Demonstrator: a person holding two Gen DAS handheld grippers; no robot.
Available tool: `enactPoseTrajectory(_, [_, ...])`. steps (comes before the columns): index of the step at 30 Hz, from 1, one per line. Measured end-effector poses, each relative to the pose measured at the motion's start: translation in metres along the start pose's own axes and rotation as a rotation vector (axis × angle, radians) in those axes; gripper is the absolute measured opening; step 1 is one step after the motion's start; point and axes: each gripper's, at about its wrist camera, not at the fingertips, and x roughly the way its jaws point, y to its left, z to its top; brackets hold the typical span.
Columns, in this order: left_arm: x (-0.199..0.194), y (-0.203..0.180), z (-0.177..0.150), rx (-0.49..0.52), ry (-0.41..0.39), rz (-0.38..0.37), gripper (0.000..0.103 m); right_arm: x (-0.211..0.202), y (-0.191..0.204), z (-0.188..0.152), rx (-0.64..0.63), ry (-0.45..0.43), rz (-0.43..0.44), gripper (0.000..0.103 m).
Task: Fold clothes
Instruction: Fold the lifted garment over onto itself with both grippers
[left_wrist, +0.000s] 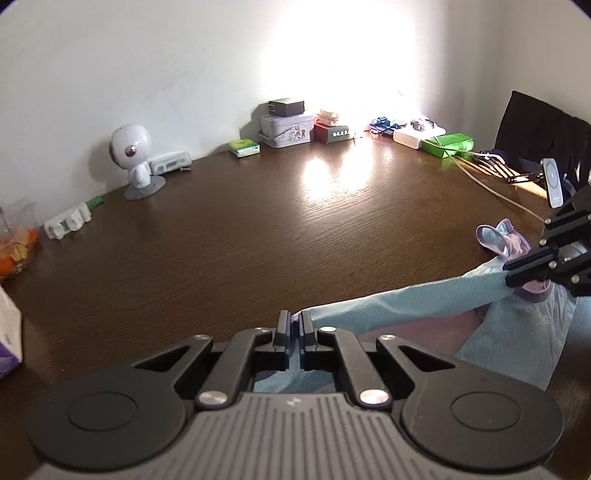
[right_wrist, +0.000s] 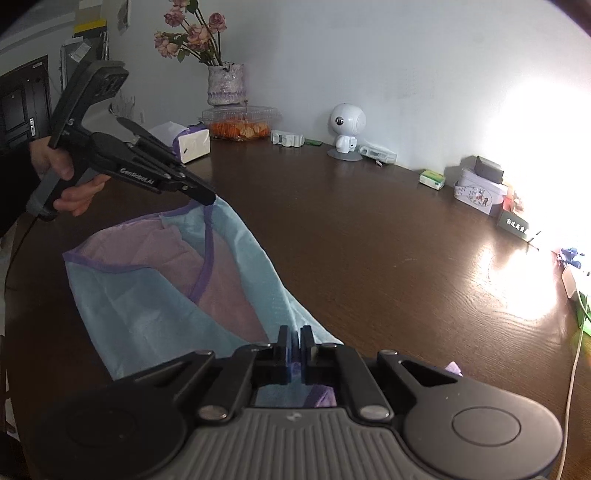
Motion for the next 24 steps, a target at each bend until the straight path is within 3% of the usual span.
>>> enactPoseTrajectory(4, [-0.026, -0.033, -0.030, 0.027, 0.007, 0.069, 0.004, -0.013, 0.007, -0.008, -0.013, 0.010, 0.013, 0.003])
enactPoseTrajectory(7, [-0.035, -0.049, -0.055, -0.019, 0.019, 0.072, 0.004, -0.018, 0.015, -0.020, -0.028, 0.047, 0.030, 0.003])
enactPoseTrajectory(9, [-0.036, -0.049, -0.068, -0.087, 0.052, 0.025, 0.005, -0.018, 0.018, -0.028, -0.035, 0.083, 0.041, 0.003])
enactPoseTrajectory(12, [-0.046, -0.035, -0.079, -0.200, 0.062, 0.000, 0.013, -0.024, 0.014, -0.030, -0.010, 0.075, 0.043, 0.005])
enactPoseTrajectory(13, [-0.054, -0.026, -0.081, -0.252, 0.046, 0.005, 0.026, -0.030, 0.007, -0.028, 0.019, 0.056, 0.037, 0.007])
enactPoseTrajectory(14, [-0.059, -0.016, -0.081, -0.298, 0.030, 0.038, 0.042, -0.035, -0.004, -0.025, 0.055, 0.025, 0.006, 0.012])
enactPoseTrajectory(15, [-0.063, -0.007, -0.080, -0.341, 0.014, 0.072, 0.044, -0.040, -0.014, -0.021, 0.089, -0.003, -0.026, 0.017])
enactPoseTrajectory(16, [-0.065, 0.001, -0.077, -0.372, 0.003, 0.106, 0.045, -0.040, -0.026, -0.020, 0.116, -0.008, -0.082, 0.024])
enactPoseTrajectory(18, [-0.060, 0.011, -0.071, -0.412, -0.003, 0.145, 0.048, -0.038, -0.048, -0.018, 0.157, 0.001, -0.179, 0.026])
enactPoseTrajectory(21, [-0.034, 0.022, -0.060, -0.467, 0.057, 0.172, 0.050, -0.023, -0.068, -0.018, 0.189, 0.060, -0.188, 0.026])
enactPoseTrajectory(24, [-0.012, 0.030, -0.056, -0.525, 0.093, 0.146, 0.048, 0.001, -0.069, -0.017, 0.182, 0.105, -0.204, 0.029])
